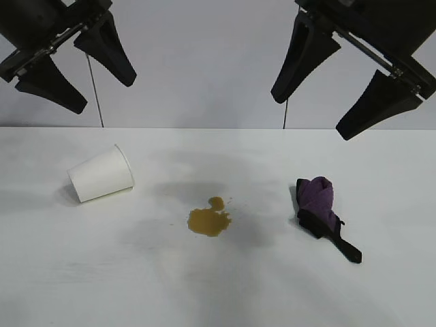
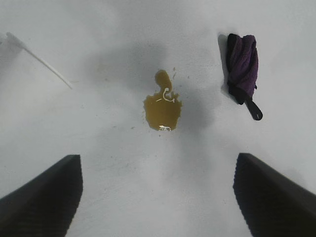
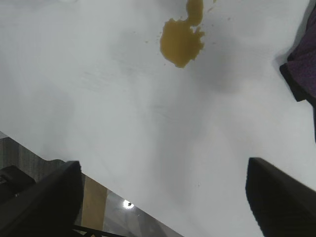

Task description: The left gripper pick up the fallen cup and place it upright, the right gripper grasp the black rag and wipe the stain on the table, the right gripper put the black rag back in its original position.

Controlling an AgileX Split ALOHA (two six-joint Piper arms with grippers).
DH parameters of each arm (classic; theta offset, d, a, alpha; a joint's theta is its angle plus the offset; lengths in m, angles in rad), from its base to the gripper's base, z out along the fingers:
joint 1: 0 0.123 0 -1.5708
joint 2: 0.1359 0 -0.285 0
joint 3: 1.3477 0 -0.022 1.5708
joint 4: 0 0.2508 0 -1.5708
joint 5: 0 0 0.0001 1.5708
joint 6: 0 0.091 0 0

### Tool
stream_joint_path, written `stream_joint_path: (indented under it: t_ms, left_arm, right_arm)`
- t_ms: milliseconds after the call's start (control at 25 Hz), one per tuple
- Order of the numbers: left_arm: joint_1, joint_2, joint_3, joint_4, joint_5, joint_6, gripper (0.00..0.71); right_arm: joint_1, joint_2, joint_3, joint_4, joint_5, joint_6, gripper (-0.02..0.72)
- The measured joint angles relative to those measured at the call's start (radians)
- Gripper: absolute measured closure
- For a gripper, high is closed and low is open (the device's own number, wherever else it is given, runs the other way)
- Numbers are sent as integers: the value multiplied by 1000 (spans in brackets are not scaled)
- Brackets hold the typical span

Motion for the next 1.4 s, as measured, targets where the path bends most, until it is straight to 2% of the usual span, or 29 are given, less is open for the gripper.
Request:
stream_joint_path:
  t_ms: [1400]
  left_arm:
    - [0,0,0,0,18,7,105]
  right_arm:
    - [0,0,0,0,-20,0,81]
